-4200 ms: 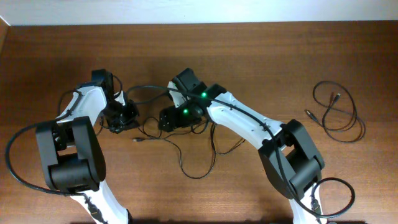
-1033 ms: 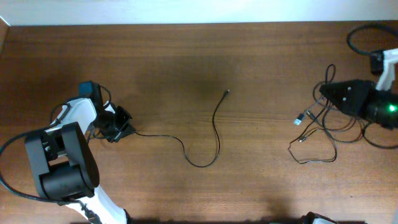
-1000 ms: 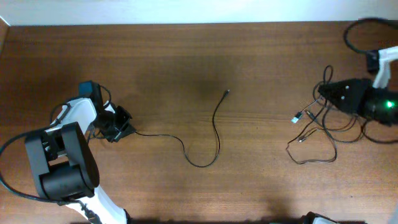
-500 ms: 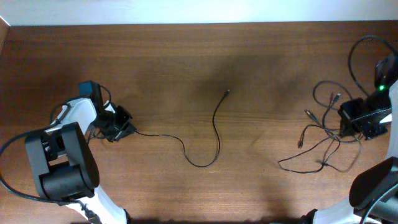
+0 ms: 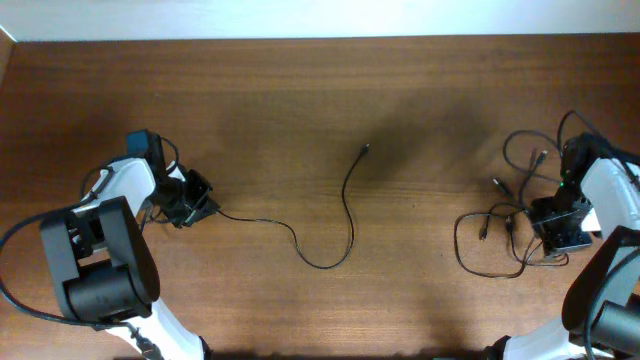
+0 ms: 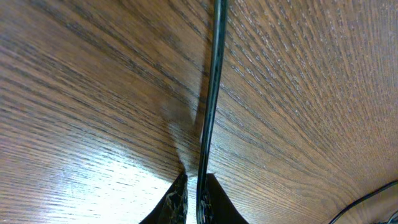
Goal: Untangle cables
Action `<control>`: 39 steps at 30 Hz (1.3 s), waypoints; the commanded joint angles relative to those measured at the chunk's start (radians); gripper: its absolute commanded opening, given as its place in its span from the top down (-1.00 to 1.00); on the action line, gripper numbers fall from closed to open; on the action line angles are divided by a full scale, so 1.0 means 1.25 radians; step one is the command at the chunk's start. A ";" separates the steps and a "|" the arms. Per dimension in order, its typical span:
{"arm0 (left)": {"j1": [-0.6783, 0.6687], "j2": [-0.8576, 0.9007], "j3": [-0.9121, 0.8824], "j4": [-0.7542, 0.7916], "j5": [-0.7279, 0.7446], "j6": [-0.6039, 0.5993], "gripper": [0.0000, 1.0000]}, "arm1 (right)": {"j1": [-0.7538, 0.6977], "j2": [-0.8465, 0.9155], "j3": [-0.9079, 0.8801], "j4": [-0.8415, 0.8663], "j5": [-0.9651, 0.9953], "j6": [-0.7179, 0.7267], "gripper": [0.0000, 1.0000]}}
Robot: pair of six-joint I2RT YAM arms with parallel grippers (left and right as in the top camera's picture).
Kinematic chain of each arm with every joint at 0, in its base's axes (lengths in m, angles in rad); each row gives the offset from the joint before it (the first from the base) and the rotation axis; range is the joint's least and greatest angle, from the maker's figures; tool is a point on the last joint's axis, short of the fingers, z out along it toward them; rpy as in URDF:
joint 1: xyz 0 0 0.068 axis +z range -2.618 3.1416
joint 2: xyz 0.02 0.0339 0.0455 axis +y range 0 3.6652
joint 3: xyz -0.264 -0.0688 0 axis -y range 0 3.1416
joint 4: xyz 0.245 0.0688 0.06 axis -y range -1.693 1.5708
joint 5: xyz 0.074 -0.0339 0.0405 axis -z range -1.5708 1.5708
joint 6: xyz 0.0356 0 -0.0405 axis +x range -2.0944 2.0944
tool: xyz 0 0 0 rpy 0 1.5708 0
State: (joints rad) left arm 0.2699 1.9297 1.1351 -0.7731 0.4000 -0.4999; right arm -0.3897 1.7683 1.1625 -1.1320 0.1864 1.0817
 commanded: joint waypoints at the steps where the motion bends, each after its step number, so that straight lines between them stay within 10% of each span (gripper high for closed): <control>1: -0.004 0.054 -0.028 0.023 -0.078 -0.006 0.77 | -0.004 -0.004 -0.027 0.050 0.057 0.009 -0.16; 5: -0.004 0.054 -0.028 0.024 -0.078 -0.006 0.76 | -0.004 -0.004 -0.051 0.050 0.067 0.006 -0.18; 12: -0.004 0.054 -0.028 0.026 -0.078 -0.006 0.76 | -0.004 -0.003 -0.107 0.056 0.067 0.025 -0.92; 17: -0.004 0.054 -0.028 0.026 -0.078 -0.006 0.76 | -0.004 -0.003 -0.202 0.255 -0.011 0.022 -0.92; 18: -0.004 0.054 -0.028 0.026 -0.078 -0.006 0.76 | -0.004 -0.003 -0.219 0.294 -0.031 0.014 -0.83; 20: -0.004 0.054 -0.028 0.026 -0.078 -0.006 0.76 | -0.004 -0.003 -0.226 0.311 -0.038 0.011 0.06; 26: -0.004 0.054 -0.028 0.026 -0.078 -0.006 0.77 | -0.004 -0.003 -0.226 0.284 -0.038 -0.006 0.14; 29: -0.004 0.054 -0.028 0.026 -0.079 -0.006 0.76 | -0.004 -0.003 -0.225 0.281 -0.043 -0.040 0.92; 34: -0.004 0.054 -0.028 0.026 -0.080 -0.006 0.77 | -0.004 -0.027 -0.097 0.165 -0.349 -0.486 0.92; 39: -0.004 0.054 -0.028 0.026 -0.081 -0.006 0.78 | -0.004 -0.076 0.117 0.081 -0.379 -0.548 0.92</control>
State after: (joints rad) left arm 0.2699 1.9297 1.1351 -0.7723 0.4007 -0.4999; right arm -0.3958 1.7264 1.1763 -1.0225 -0.2249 0.5060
